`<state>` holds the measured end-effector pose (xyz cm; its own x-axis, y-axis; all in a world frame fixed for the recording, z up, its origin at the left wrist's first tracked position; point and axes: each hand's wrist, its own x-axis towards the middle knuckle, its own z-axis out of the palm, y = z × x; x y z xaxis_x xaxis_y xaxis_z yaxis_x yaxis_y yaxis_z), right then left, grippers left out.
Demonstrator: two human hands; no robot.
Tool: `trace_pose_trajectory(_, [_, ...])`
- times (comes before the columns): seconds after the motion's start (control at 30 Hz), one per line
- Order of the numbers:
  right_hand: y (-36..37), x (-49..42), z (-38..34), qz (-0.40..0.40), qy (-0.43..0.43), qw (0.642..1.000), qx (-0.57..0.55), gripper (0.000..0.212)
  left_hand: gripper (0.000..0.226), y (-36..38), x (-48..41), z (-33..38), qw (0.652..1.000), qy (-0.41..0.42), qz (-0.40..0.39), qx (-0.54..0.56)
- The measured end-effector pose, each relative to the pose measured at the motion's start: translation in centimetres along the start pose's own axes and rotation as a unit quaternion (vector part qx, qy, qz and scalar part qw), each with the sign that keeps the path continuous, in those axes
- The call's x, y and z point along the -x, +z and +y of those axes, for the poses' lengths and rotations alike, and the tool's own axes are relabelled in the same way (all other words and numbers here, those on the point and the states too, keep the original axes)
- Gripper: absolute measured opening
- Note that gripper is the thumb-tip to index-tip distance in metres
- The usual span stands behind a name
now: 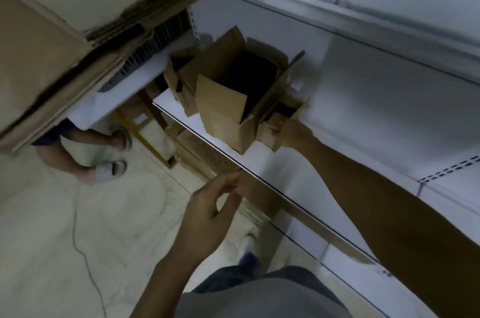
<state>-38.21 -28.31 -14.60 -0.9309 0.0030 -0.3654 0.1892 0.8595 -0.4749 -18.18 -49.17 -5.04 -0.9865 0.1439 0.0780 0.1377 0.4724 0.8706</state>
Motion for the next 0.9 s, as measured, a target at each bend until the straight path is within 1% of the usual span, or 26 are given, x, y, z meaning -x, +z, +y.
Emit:
trace_pose_trajectory(0.07, [1.1, 1.9, 1.3, 0.060, 0.016, 0.995, -0.072, 0.034, 0.025, 0.5, -0.3, -0.6, 1.000, -0.004, -0.015, -0.002])
trace_pose_trajectory(0.13, [2.2, 4.9, 3.3, 0.124, 0.030, 0.977, -0.169, 0.013, 0.029, 1.7, -1.1, -1.3, 0.999, -0.022, -0.044, -0.001])
trace_pose_trajectory(0.2, [2.8, 8.4, 4.9, 0.185, 0.047, 0.945, -0.264, 0.022, 0.037, 3.1, -2.3, -1.1, 0.996, -0.020, -0.089, 0.005])
trace_pose_trajectory(0.3, [1.9, 13.5, 6.3, 0.279, 0.045, 0.900, -0.330, 0.032, 0.055, 6.0, -4.5, 0.4, 0.981, 0.021, -0.194, 0.005])
trace_pose_trajectory(0.37, [-0.1, 17.2, 6.7, 0.331, 0.027, 0.878, -0.346, 0.034, 0.070, 8.3, -5.7, 2.1, 0.960, 0.094, -0.259, -0.051])
trace_pose_trajectory(0.4, [-1.3, 19.2, 6.8, 0.345, 0.014, 0.876, -0.337, 0.036, 0.074, 9.6, -6.0, 3.1, 0.945, 0.154, -0.273, -0.097])
trace_pose_trajectory(0.43, [-2.4, 21.4, 7.1, 0.353, 0.002, 0.879, -0.321, 0.038, 0.074, 10.9, -6.1, 4.0, 0.919, 0.233, -0.279, -0.152])
trace_pose_trajectory(0.47, [-3.5, 23.8, 7.5, 0.355, -0.001, 0.886, -0.297, 0.040, 0.072, 12.4, -5.9, 5.0, 0.881, 0.319, -0.272, -0.219])
trace_pose_trajectory(0.5, [-4.5, 26.2, 7.9, 0.361, -0.002, 0.892, -0.271, 0.040, 0.068, 13.8, -5.4, 6.3, 0.843, 0.375, -0.268, -0.277])
trace_pose_trajectory(0.53, [-5.4, 28.7, 8.4, 0.368, -0.001, 0.896, -0.249, 0.036, 0.062, 15.0, -4.5, 7.8, 0.815, 0.409, -0.263, -0.316])
trace_pose_trajectory(0.6, [-6.7, 33.4, 9.4, 0.393, 0.001, 0.895, -0.213, 0.024, 0.046, 17.4, -2.0, 10.8, 0.797, 0.450, -0.239, -0.324])
trace_pose_trajectory(0.63, [-7.0, 35.6, 10.0, 0.410, 0.001, 0.890, -0.198, 0.019, 0.038, 18.4, -0.3, 12.2, 0.804, 0.450, -0.250, -0.297])
trace_pose_trajectory(0.67, [-7.1, 37.6, 10.5, 0.431, 0.002, 0.882, -0.193, 0.016, 0.030, 19.4, 1.5, 13.5, 0.824, 0.441, -0.255, -0.248])
trace_pose_trajectory(0.7, [-7.1, 39.5, 11.2, 0.457, 0.005, 0.868, -0.195, 0.018, 0.020, 20.2, 3.2, 14.7, 0.862, 0.390, -0.273, -0.173])
trace_pose_trajectory(0.73, [-7.0, 41.4, 12.0, 0.488, 0.014, 0.850, -0.198, 0.022, 0.009, 20.9, 5.0, 15.9, 0.898, 0.296, -0.315, -0.085])
trace_pose_trajectory(0.77, [-6.7, 43.2, 12.8, 0.522, 0.032, 0.829, -0.200, 0.026, 0.009, 21.6, 6.8, 17.0, 0.916, 0.181, -0.357, 0.001])
trace_pose_trajectory(0.8, [-6.4, 45.1, 13.8, 0.561, 0.052, 0.802, -0.199, 0.027, 0.009, 22.3, 8.3, 17.6, 0.917, 0.088, -0.384, 0.062])
trace_pose_trajectory(0.83, [-5.7, 47.0, 15.0, 0.597, 0.074, 0.775, -0.195, 0.029, 0.019, 23.1, 9.6, 18.1, 0.913, 0.024, -0.396, 0.095])
trace_pose_trajectory(0.87, [-5.0, 48.8, 16.3, 0.618, 0.106, 0.755, -0.193, 0.035, 0.036, 23.9, 10.8, 18.3, 0.905, -0.032, -0.407, 0.120])
trace_pose_trajectory(0.9, [-4.3, 50.6, 17.6, 0.614, 0.146, 0.748, -0.204, 0.047, 0.046, 24.6, 12.1, 18.4, 0.890, -0.086, -0.420, 0.154])
